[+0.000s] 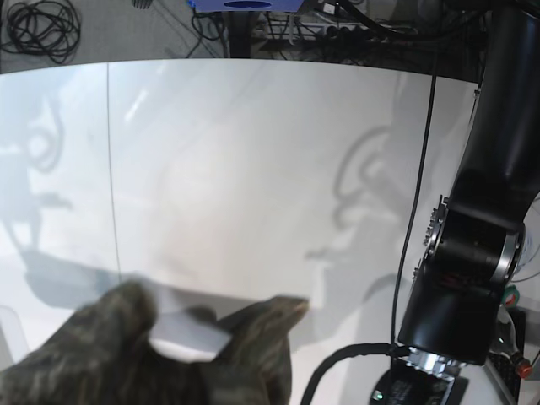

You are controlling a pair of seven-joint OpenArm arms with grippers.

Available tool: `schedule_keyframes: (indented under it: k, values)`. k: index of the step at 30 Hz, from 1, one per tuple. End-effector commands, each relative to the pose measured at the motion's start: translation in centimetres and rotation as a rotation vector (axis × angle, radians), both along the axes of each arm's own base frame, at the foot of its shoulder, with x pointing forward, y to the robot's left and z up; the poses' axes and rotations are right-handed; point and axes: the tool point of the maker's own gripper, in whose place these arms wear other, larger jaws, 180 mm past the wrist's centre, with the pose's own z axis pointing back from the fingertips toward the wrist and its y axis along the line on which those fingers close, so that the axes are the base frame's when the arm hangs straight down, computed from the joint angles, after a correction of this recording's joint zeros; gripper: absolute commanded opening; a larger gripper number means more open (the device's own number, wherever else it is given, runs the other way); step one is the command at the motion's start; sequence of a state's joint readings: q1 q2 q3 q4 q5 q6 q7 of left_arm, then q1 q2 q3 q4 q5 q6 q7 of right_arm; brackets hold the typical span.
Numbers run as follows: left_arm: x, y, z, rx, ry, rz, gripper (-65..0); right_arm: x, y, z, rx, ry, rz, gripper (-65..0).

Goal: Layout the t-shirt on the table in an organized manner, then fold the t-shirt properly
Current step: 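Swing the lifted shirt up and lay it flat across the table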

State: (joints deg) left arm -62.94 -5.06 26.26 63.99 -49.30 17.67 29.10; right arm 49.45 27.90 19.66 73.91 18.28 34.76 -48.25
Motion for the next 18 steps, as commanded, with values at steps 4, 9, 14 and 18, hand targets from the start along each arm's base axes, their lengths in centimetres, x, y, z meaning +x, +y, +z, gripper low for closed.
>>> schedule_keyframes:
  k: [4,9,14,18]
  values:
    - [-4.6,-1.6,5.1,-0.097,-0.169,-0.09,-65.0,-4.1,-0.6,6.0,-0.111,-0.211,-0.042,-65.0]
    - [-8.1,0.0,-6.9,-0.078,0.006,-0.08,-65.0,-9.0,-1.2,-1.5,-0.1,-0.064,-0.133,-65.0]
    - [-12.6,2.9,-22.9,0.058,0.303,-0.005,-65.0,-13.6,0.0,-15.9,0.032,0.245,-0.144,-65.0]
    - [-17.4,2.8,-31.6,0.288,0.414,0.004,-65.0,-17.4,2.1,-25.6,0.171,0.421,-0.131,-65.0]
